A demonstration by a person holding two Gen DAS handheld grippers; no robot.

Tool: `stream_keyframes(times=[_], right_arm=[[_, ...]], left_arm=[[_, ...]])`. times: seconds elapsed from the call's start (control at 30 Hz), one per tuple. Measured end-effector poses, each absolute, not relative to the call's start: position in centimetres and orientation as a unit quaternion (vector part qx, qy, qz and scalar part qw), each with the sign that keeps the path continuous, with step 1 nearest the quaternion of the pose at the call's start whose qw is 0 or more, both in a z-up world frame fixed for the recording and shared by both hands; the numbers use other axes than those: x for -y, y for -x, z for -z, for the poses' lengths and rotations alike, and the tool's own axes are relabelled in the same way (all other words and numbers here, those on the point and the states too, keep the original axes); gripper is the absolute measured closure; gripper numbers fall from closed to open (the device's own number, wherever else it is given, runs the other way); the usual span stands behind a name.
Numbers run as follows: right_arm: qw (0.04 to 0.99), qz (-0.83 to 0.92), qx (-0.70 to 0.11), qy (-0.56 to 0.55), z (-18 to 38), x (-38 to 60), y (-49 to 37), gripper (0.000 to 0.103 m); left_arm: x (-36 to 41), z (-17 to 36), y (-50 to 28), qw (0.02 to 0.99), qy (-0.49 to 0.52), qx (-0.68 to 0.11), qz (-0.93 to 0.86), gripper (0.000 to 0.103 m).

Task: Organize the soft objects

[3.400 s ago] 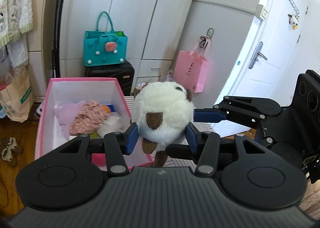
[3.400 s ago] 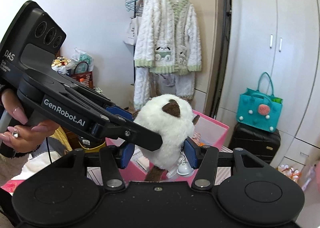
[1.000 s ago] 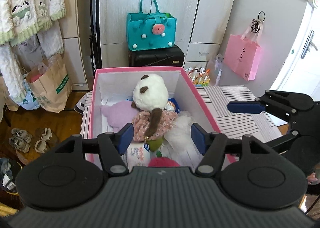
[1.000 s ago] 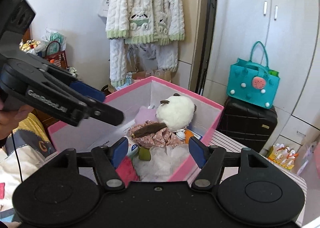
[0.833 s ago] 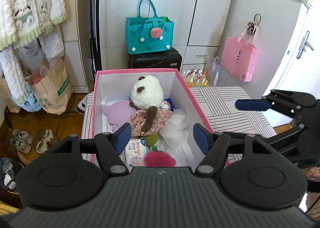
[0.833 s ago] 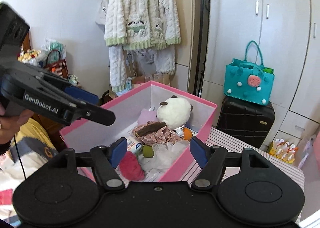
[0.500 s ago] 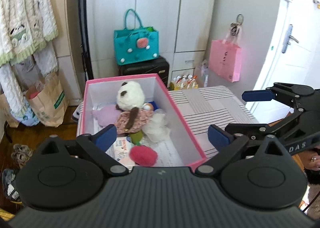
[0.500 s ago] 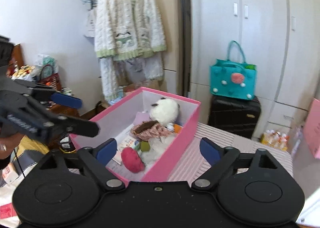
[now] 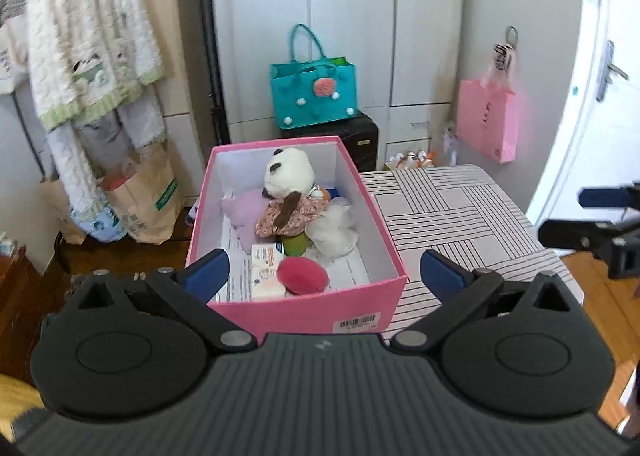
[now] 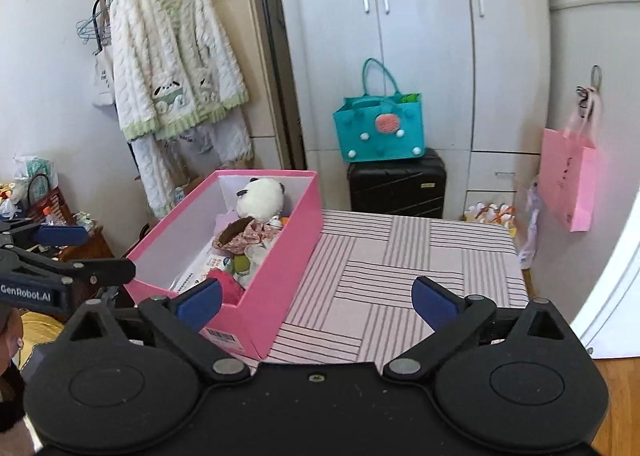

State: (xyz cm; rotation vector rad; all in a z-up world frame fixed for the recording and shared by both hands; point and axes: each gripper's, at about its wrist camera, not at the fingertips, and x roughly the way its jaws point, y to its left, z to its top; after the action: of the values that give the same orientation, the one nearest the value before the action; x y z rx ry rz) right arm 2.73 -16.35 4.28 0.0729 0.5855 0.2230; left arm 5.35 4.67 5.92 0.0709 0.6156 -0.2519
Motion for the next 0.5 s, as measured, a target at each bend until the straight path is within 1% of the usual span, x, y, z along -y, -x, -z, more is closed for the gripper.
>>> stream_keyframes(times=[0.1, 0.27, 0.5], right_arm=[[0.956, -0.097, -0.276, -0.035, -3.9, 16.6, -1.2, 0.001], [0.968, -0.076, -0.237, -0.039, -3.3, 16.7, 0.9, 0.001], [0.967, -0.061, -0.247, -0.031, -2.5, 16.3, 2.2, 0.001]], left_arm=[[-4.6, -5.4, -4.8, 0.944, -0.014, -0.303, 0.131, 0.0], [-3.4, -3.8, -4.7, 0.94, -0.027, -0.314, 0.128, 0.0], [-3.3, -3.0, -3.9, 0.946, -0.009, -0.306, 0.102, 0.0]])
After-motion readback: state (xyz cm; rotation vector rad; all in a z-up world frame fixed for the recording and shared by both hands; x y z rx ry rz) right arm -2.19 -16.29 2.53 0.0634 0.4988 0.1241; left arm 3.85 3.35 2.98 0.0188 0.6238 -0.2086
